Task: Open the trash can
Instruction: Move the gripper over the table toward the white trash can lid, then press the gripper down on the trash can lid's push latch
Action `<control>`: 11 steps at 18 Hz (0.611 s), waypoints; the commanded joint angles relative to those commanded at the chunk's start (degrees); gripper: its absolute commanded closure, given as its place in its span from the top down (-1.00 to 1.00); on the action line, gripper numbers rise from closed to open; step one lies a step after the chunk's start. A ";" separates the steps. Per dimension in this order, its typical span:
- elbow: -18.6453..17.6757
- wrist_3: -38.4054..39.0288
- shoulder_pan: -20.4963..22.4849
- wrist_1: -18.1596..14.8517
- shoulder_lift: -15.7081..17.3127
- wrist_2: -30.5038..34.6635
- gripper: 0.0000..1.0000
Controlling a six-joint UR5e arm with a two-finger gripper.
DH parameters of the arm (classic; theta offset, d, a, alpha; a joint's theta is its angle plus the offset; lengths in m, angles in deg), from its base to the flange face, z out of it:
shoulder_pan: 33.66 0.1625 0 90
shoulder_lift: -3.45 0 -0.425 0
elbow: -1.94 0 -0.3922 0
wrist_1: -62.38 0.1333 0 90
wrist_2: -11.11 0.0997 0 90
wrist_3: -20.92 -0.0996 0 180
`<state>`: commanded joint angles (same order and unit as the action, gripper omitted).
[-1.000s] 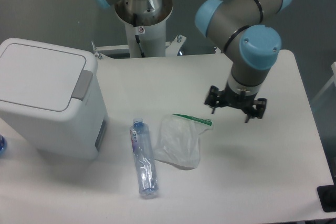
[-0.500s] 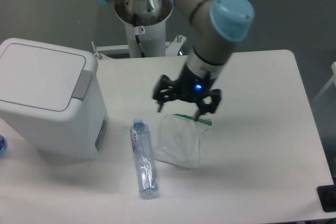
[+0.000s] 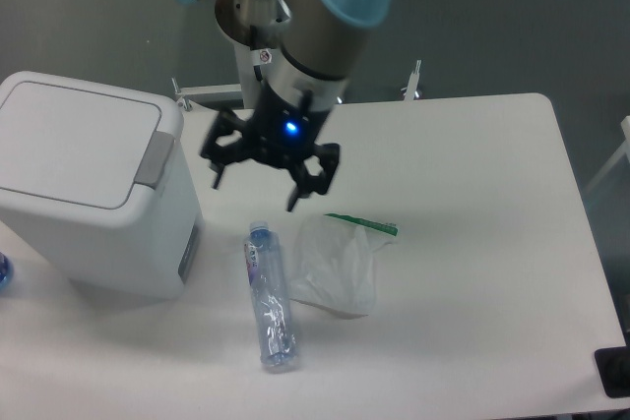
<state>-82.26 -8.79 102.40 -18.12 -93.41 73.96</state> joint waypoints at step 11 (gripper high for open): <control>-4.22 -0.09 -3.17 0.70 1.67 0.53 1.00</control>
<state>-86.48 -8.88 99.23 -17.42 -91.74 74.48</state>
